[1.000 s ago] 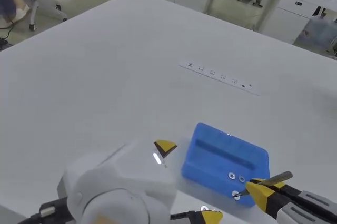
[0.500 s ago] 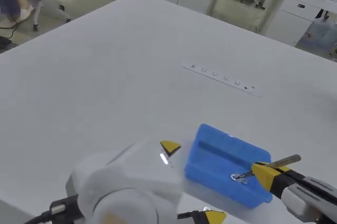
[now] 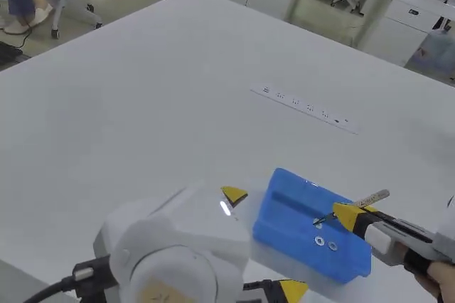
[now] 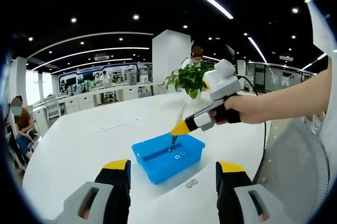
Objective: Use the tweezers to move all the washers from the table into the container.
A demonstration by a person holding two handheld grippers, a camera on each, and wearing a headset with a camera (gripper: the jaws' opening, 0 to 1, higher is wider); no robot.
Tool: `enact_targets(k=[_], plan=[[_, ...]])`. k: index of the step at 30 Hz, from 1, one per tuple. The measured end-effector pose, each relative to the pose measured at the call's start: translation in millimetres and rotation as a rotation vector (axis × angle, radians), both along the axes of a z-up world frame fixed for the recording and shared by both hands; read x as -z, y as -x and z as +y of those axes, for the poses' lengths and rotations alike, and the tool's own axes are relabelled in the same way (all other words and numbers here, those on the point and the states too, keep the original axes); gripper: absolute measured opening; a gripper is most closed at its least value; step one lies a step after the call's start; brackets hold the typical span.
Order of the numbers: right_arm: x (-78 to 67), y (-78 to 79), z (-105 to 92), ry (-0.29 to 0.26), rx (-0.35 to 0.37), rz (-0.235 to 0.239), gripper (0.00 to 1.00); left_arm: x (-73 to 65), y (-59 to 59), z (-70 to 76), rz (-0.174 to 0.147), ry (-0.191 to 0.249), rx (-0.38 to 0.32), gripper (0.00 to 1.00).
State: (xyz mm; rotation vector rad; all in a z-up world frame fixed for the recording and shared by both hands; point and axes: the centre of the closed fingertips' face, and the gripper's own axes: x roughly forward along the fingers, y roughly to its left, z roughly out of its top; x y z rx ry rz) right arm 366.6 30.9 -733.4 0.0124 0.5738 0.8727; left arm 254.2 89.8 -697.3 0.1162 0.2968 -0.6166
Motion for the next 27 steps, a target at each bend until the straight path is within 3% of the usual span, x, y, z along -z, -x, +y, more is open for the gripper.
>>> enact_targets(k=[13, 27], plan=[[31.4, -8.5, 0.5, 0.071, 0.001, 0.061, 0.03, -0.6, 0.9, 0.2, 0.002, -0.003, 0.002, 0.65], [37.9, -7.4, -1.4, 0.093, -0.004, 0.074, 0.03, -1.9, 0.3, 0.8, -0.003, -0.002, -0.001, 0.65]])
